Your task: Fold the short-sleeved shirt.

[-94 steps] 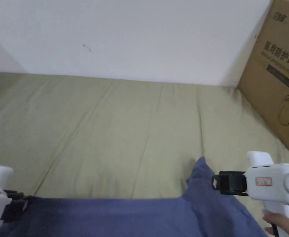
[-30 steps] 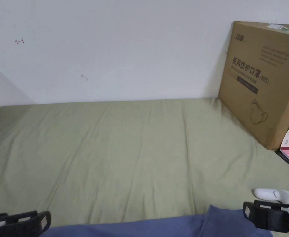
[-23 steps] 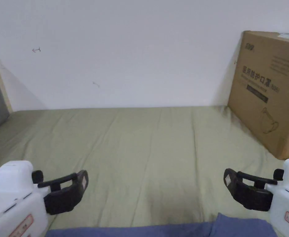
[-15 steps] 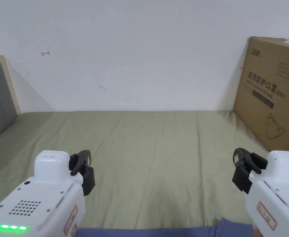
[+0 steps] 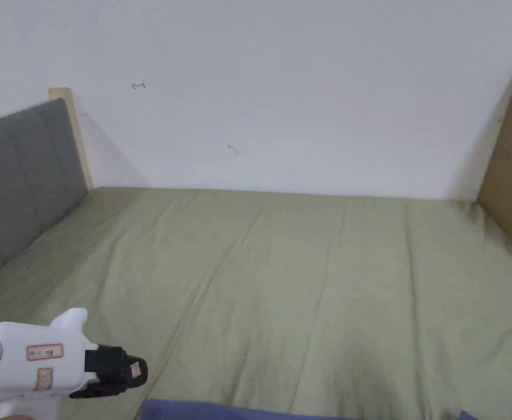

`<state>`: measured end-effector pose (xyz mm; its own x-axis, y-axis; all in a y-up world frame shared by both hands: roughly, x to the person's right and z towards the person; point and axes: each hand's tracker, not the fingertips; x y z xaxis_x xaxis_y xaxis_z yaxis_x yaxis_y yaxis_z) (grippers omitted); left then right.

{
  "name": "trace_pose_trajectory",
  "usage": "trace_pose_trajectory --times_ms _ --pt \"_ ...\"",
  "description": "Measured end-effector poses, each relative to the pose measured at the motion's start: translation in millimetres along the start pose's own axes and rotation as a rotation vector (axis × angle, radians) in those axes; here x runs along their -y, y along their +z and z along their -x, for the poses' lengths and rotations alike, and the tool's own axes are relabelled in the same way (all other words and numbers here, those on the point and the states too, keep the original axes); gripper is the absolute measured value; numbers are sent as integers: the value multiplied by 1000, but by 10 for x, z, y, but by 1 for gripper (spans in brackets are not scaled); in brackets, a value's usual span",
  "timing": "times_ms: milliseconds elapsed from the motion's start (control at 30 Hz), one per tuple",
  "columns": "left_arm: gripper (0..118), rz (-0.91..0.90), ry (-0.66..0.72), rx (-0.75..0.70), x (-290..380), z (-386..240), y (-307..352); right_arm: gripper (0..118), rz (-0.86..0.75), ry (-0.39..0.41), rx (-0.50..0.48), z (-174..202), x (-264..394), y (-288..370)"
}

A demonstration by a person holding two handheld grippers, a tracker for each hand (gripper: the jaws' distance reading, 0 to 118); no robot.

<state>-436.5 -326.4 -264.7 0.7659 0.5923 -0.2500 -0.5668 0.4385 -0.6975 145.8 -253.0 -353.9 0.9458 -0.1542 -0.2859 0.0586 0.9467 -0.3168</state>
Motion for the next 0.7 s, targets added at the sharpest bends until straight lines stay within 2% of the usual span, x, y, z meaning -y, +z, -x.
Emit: trace_pose_trajectory --times_ms 33,67,100,133,167,200,333,367,467,500,600,667,700 --pt "21 19 29 -6 38 154 -46 0 21 3 1 -4 40 -20" --pt "42 20 59 1 80 297 -88 0 44 17 11 2 83 -42" --pt "83 23 98 28 140 410 -140 0 70 35 22 8 125 -66" --pt "110 37 141 57 209 506 -213 0 94 51 30 18 162 -89" --pt "118 55 173 83 255 605 -302 0 113 60 33 24 191 -114" --pt "115 67 189 116 288 675 -322 0 124 63 34 32 211 -131" --pt "118 75 290 210 414 953 -571 0 154 69 25 57 265 -190" --pt "118 90 327 262 583 697 -702 0 164 77 24 75 278 -208" --pt "118 88 411 488 735 537 -872 0 199 94 18 116 291 -270" --pt "118 96 430 549 574 889 -972 0 209 95 6 130 285 -286" --pt "118 174 408 600 610 735 -1194 0 215 94 -25 205 252 -297" --pt "118 164 326 553 598 638 -1229 0 212 102 -35 264 217 -308" --pt "114 149 326 539 594 647 -1223 0 210 109 -38 302 185 -316"
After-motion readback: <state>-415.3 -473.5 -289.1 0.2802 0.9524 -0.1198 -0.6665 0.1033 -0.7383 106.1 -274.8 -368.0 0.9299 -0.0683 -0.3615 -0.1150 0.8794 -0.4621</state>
